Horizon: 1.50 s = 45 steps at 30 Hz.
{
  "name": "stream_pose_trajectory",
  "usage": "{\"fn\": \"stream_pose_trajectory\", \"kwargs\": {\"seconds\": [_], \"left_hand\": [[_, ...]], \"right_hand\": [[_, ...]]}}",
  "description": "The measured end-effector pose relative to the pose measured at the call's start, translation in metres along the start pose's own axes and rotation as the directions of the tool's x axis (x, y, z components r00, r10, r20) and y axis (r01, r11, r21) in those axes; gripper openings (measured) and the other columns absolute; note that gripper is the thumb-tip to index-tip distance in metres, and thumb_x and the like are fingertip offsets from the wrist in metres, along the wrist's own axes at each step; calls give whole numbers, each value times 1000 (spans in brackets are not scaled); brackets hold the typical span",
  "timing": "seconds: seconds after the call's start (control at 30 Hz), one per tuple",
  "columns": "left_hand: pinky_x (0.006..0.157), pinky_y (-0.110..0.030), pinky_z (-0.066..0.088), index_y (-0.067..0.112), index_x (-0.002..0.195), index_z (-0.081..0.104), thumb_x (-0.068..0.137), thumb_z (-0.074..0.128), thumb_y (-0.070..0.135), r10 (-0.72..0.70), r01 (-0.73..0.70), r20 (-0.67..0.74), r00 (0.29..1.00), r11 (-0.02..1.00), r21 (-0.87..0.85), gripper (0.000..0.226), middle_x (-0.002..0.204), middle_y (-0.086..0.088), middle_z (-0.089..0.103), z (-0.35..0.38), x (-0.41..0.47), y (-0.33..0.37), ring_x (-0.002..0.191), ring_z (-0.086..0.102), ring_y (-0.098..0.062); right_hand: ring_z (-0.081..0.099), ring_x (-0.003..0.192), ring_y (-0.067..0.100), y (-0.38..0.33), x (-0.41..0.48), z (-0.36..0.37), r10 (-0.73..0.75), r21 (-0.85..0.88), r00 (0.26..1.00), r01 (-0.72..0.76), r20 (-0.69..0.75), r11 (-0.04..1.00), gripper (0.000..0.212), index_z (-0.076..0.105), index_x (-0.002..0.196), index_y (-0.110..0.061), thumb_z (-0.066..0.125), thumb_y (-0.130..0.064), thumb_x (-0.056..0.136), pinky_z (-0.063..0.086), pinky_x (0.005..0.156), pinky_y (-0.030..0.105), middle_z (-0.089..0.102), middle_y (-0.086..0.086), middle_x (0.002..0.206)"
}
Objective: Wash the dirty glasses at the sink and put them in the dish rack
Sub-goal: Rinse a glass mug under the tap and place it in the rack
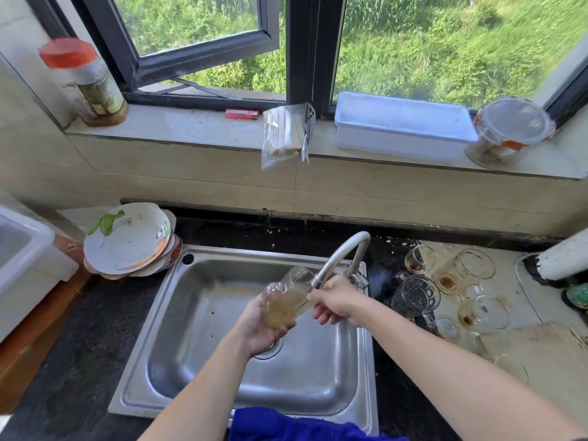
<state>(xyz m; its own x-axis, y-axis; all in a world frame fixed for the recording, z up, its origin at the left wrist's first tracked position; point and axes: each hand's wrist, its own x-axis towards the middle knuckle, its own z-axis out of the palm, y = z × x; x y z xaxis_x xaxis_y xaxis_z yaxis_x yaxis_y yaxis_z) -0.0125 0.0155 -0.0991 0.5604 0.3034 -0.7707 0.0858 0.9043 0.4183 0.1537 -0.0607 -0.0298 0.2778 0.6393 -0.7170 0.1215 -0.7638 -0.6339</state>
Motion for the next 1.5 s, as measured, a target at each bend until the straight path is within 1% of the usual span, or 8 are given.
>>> {"fn": "stream_pose_trajectory", "kwargs": {"seconds": [0.17, 0.3, 0.57, 0.77, 0.93, 1.13, 1.33, 1.5], "left_hand": [[44, -22, 43, 4, 99, 61, 93, 30, 60, -118, 115, 21, 993, 988, 103, 64, 72, -17, 60, 1, 0, -6, 50, 55, -24], [63, -34, 47, 12, 105, 60, 88, 48, 47, 92, -90, 14, 996, 988, -124, 41, 99, -15, 64, 8, 4, -8, 74, 59, -28], [41, -19, 33, 12, 98, 64, 93, 43, 52, -122, 122, -12, 992, 974, 188, 46, 77, -10, 64, 7, 1, -3, 58, 59, -28], [56, -27, 51, 10, 104, 65, 91, 46, 48, -127, 142, -84, 988, 968, 208, 45, 78, -9, 68, 10, 10, -4, 66, 60, -27], [43, -20, 30, 11, 82, 62, 85, 45, 52, -169, 179, -59, 984, 940, 292, 44, 63, -7, 55, 15, 9, -8, 55, 51, -22], [41, -21, 35, 8, 115, 62, 93, 44, 49, 31, -31, 0, 1000, 993, 111, 50, 85, -11, 63, 17, 10, -3, 56, 56, -23], [39, -19, 30, 10, 94, 65, 89, 45, 54, -124, 121, -7, 992, 948, 294, 49, 74, -10, 62, 11, 2, 11, 56, 53, -23], [56, -28, 42, 13, 110, 65, 91, 49, 50, -76, 68, 26, 997, 971, 231, 44, 101, -16, 66, 11, -5, 15, 72, 64, -33]], "right_hand": [[62, 49, 14, -6, 0, -8, 38, -23, 999, -38, -11, 999, 15, 55, 92, -9, 42, -10, 99, 38, 40, 18, 70, 15, 75], [61, 48, 12, 1, -1, -7, 85, 48, 996, -86, 20, 995, 17, 62, 87, 2, 51, -7, 95, 41, 39, 18, 70, 14, 71], [67, 58, 20, 11, 0, -7, 0, 41, 1000, 1, -26, 999, 6, 63, 91, -9, 58, -9, 93, 38, 40, 20, 68, 11, 80], [68, 56, 20, 15, -2, 9, -242, -64, 958, 235, -157, 970, 11, 64, 84, -10, 61, -16, 92, 52, 49, 29, 70, 10, 73], [68, 57, 20, 11, 1, -2, -112, 6, 989, 113, -93, 994, 17, 65, 88, -6, 61, -21, 93, 47, 44, 25, 70, 13, 79], [66, 57, 18, 17, 1, -10, 22, 140, 999, -18, -28, 990, 17, 63, 87, 1, 60, -14, 94, 47, 43, 21, 72, 22, 83], [59, 70, 15, 19, 16, -4, -176, -231, 962, 126, -210, 965, 34, 62, 97, -17, 76, -41, 77, 46, 61, 33, 62, -8, 76], [57, 57, 15, 23, 16, 3, -146, 25, 981, 150, -131, 988, 27, 61, 68, -11, 70, -25, 89, 52, 53, 29, 59, 1, 62]]}}
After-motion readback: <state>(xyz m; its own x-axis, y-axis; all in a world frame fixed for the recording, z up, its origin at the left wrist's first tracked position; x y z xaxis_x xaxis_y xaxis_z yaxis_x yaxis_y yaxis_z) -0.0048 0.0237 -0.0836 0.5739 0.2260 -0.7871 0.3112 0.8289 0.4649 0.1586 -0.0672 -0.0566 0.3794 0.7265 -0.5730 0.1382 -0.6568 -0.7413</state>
